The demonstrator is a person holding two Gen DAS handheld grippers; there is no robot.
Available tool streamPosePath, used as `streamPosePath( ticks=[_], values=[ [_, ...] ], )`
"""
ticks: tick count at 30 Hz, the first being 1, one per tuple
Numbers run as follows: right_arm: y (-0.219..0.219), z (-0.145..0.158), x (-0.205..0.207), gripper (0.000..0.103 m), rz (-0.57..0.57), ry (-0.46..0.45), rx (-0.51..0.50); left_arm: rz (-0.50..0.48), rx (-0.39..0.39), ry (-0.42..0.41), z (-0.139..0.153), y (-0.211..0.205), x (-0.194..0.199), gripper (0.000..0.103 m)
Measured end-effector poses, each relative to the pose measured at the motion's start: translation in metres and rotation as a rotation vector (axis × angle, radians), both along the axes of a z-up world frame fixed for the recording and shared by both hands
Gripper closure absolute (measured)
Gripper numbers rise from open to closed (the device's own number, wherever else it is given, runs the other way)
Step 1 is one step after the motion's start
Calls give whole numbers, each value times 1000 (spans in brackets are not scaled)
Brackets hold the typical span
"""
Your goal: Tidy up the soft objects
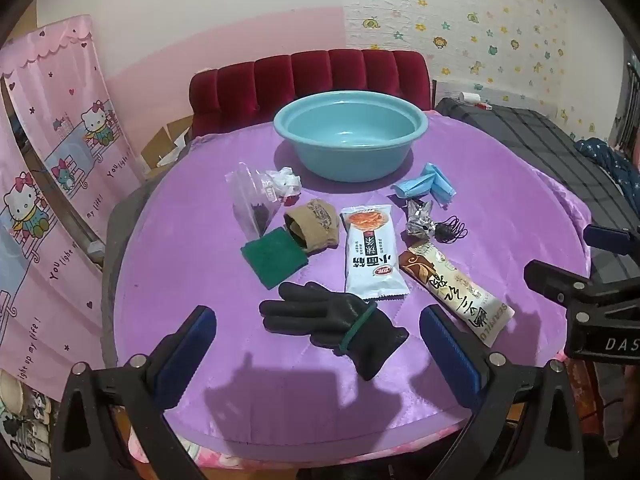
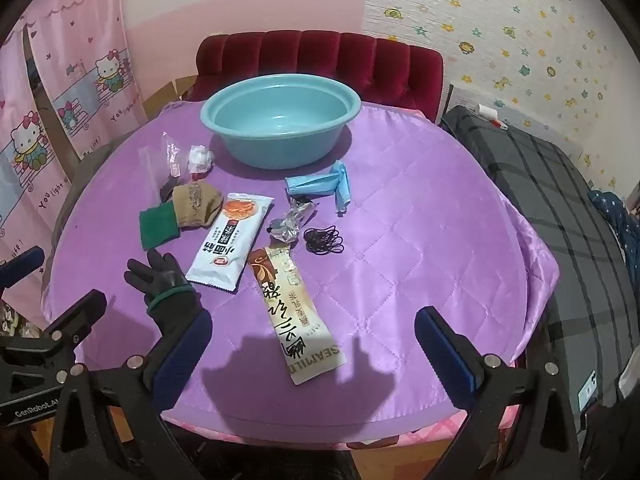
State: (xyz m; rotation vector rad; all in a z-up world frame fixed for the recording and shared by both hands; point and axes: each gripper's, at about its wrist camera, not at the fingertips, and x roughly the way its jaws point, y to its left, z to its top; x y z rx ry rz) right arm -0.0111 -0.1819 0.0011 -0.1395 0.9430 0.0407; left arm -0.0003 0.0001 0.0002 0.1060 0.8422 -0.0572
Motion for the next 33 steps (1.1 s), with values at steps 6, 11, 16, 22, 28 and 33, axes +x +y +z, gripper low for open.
streamPosePath(
  ticks=[6,11,16,22,28,33],
  values=[
    [-2,2,0,0,-17,-4,-4,-11,-5,5,3,-2,-1,0],
    [-10,2,-1,0,0,-4,27,-15,6,12,5,-5,0,0],
    [-9,2,-1,0,-1,-4,31,-23,5,10,4,-6,0,0],
    [-4,5,-4,0,8,-9,23,-17,2,4,6,-5,-2,0],
    [-2,4,-6,0,14,-13,16,-17,17,5,5,-7,-3,0],
    [-3,4,-7,0,12,-10,21,-23,29,4,5,-10,-4,0]
  ],
)
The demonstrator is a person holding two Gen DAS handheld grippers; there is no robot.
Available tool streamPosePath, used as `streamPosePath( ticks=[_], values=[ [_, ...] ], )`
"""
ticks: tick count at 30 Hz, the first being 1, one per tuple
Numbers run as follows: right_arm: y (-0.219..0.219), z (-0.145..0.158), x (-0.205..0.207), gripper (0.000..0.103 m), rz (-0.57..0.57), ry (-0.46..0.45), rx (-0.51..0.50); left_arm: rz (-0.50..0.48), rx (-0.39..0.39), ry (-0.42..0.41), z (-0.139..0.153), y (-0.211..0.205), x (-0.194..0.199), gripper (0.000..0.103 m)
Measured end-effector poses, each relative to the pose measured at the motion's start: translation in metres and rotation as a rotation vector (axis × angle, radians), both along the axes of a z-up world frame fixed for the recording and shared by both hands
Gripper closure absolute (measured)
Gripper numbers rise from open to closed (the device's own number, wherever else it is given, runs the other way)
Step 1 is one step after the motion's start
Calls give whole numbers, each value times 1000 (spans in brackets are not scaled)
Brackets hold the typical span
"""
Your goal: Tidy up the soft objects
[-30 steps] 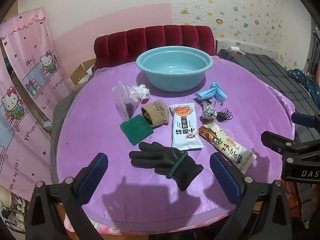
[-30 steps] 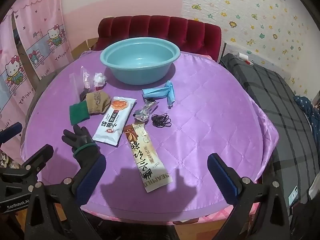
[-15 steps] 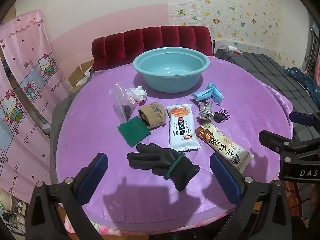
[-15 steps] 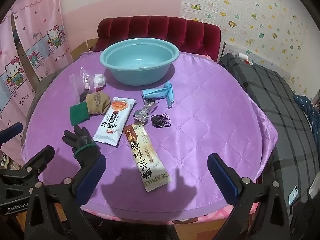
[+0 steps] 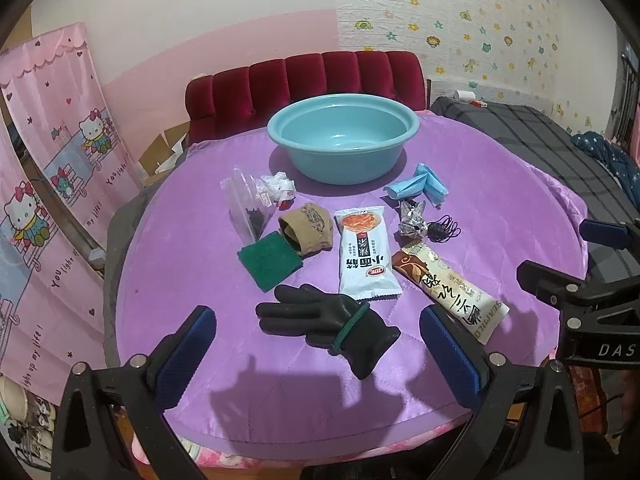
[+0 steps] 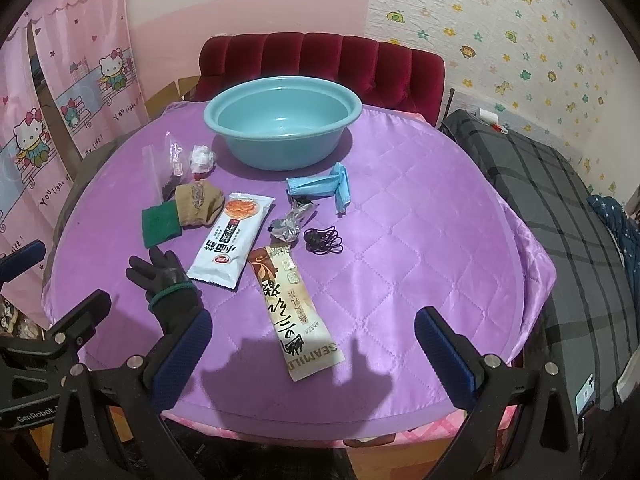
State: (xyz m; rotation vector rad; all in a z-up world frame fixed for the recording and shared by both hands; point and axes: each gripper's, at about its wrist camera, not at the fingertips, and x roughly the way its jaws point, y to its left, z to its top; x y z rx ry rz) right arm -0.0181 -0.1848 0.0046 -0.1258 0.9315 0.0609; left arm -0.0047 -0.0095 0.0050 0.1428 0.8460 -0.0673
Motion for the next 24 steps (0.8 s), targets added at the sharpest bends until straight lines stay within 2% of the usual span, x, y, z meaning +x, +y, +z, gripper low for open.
streamPosePath(
  ticks=[24],
  values=[
    [1,4,-3,0,20,7,10,6,6,-10,3,0,-5,0]
  ],
)
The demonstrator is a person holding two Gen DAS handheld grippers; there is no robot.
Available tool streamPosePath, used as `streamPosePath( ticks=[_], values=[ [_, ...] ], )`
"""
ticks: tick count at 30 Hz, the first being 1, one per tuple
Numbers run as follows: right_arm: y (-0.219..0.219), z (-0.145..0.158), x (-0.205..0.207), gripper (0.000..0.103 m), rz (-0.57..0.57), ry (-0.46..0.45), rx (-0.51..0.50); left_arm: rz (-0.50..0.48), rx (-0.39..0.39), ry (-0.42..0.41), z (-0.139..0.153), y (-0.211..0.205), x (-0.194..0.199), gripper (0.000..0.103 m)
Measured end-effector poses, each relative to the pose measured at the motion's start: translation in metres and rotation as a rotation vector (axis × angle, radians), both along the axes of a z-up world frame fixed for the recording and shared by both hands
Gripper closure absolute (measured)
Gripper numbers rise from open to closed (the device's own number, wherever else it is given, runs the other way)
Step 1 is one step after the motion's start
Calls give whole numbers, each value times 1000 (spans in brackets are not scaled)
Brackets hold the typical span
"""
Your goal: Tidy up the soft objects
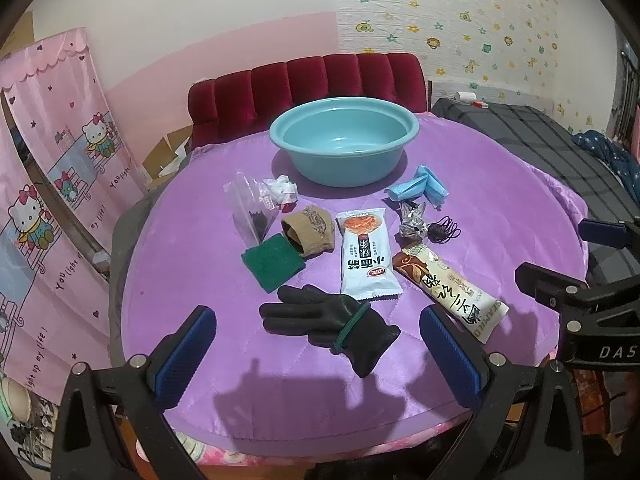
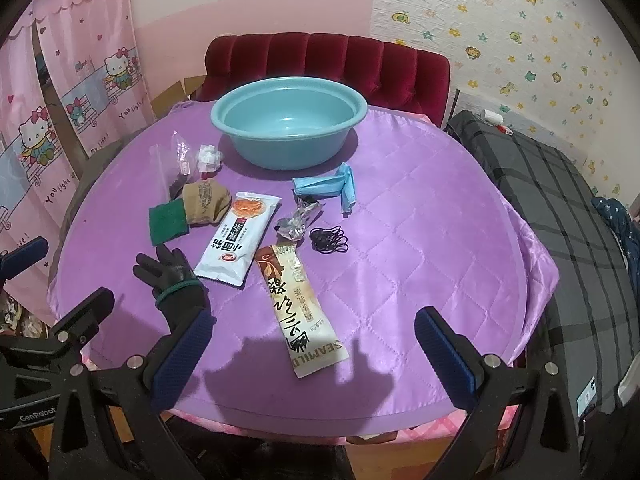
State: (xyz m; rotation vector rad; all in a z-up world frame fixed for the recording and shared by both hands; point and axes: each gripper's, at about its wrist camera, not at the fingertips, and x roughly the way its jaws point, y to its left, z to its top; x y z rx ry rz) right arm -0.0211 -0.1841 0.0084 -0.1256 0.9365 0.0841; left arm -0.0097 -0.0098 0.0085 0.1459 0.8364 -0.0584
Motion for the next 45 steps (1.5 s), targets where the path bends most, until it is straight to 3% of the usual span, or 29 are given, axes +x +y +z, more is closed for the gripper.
streamPosePath(
  ticks=[26,37,45],
  values=[
    [1,2,8,0,43,21,27,15,-50,39,4,8,3,0],
    [2,6,23,0,81,68,32,28,-69,70,12,12,11,0],
    [9,-15,42,0,147,149,37,19,-79,123,-3,17,18,0]
  ],
)
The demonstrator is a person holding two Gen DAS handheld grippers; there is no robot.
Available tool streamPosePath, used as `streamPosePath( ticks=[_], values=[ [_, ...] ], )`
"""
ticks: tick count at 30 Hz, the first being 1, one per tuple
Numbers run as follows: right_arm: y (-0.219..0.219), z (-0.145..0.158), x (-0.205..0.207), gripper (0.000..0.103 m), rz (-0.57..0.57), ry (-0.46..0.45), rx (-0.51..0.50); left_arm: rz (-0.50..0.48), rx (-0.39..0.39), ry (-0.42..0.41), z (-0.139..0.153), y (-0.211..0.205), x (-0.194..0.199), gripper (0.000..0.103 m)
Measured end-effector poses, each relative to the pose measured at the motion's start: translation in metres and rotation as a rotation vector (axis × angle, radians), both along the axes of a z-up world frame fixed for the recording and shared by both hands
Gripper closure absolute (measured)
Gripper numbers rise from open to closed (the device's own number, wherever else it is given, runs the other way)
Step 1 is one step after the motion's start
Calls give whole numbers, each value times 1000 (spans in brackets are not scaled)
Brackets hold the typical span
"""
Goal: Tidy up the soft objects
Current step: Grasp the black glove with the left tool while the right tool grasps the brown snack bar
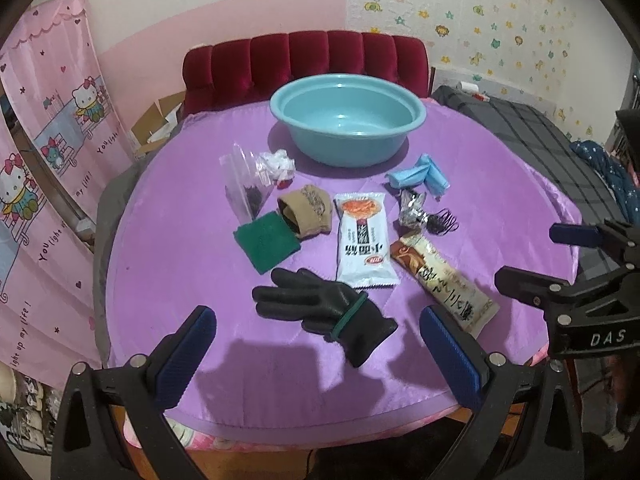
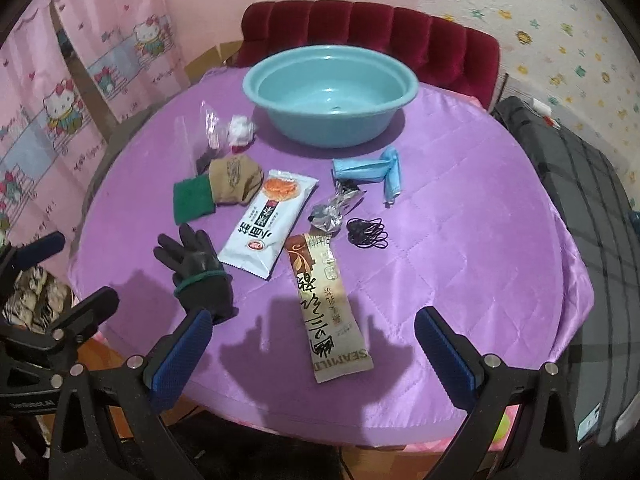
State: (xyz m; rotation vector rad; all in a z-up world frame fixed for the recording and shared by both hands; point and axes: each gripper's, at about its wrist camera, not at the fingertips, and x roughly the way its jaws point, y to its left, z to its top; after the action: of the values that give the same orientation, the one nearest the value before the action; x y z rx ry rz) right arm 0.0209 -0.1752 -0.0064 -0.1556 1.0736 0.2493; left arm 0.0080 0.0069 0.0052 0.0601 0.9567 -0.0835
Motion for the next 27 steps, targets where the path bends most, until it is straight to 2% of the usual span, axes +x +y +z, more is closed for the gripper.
streamPosePath(
  ticks=[11,19,22,24,25,26,27],
  values=[
    [-2,-60,29,0,46,57,-7,-6,13,6,-36,4,1,0],
    [5,-102,48,12,79,106,-4,16,19,16,-59,8,4,0],
    [7,-115,53,33,81,133,-12,18,9,20,-64,8,5,0],
    [9,-122,54,59,84,146,-22,20,-1,28,-66,8,6,0],
    [8,-122,53,63,84,149,-3,19,-6,32,-67,8,6,0],
    [7,-123,53,73,77,152,11,18,-11,35,-68,7,6,0],
    [5,-122,53,76,72,156,29,16,-14,40,-69,7,6,0]
  ],
)
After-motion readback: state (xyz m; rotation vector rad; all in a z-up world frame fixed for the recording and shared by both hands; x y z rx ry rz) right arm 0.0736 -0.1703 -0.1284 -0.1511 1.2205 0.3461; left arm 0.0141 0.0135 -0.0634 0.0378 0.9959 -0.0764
